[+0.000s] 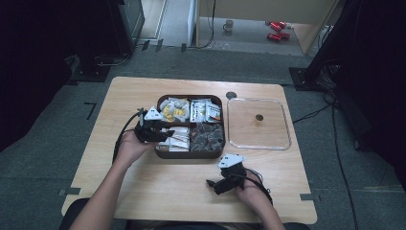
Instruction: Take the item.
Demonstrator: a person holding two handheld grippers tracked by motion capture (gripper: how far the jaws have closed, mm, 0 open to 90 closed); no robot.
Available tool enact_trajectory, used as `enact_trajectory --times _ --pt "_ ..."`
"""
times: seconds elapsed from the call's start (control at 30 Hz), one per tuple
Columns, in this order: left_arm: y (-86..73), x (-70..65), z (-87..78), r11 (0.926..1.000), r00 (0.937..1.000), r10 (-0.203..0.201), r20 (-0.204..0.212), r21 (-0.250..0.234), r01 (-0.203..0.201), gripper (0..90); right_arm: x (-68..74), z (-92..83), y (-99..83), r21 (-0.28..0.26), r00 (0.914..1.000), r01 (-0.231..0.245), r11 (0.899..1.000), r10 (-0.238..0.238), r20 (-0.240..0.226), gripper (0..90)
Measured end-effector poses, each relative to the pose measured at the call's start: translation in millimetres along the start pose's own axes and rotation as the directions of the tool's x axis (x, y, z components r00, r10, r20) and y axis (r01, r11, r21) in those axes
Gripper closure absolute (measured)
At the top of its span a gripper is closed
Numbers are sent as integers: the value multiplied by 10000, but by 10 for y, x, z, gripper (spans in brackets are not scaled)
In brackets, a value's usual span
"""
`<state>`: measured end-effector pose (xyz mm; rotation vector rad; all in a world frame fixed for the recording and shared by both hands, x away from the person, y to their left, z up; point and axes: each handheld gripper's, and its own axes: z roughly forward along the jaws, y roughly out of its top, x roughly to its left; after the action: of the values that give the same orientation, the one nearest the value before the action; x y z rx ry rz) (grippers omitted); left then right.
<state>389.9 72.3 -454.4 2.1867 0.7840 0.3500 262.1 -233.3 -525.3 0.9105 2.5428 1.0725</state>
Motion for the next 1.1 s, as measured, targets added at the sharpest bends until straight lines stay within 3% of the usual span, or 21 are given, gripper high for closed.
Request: enact_trajectory --times 0.13,0.43,0.57,0.67,0.83,1.1 --pt "1 23 67 9999 9990 -140 414 68 137 510 0 0 0 -1 10000 1 10000 -1 -2 0" --pt "5 22 192 9989 9975 27 705 473 -60 563 0 0 0 1 10000 -1 10000 1 -2 0" --pt "12 45 246 9981 9982 48 602 611 -85 577 0 0 0 0 10000 -2 10000 2 -2 0" --pt "10 82 237 9983 9972 -251 704 543 213 597 0 0 0 -1 10000 -1 10000 1 -2 0" --pt "13 109 224 9988 9980 -313 544 399 291 636 0 0 0 2 10000 -1 10000 1 -1 0" --pt "108 96 313 9975 9974 18 720 706 -69 663 0 0 0 1 10000 4 10000 -4 -1 0"
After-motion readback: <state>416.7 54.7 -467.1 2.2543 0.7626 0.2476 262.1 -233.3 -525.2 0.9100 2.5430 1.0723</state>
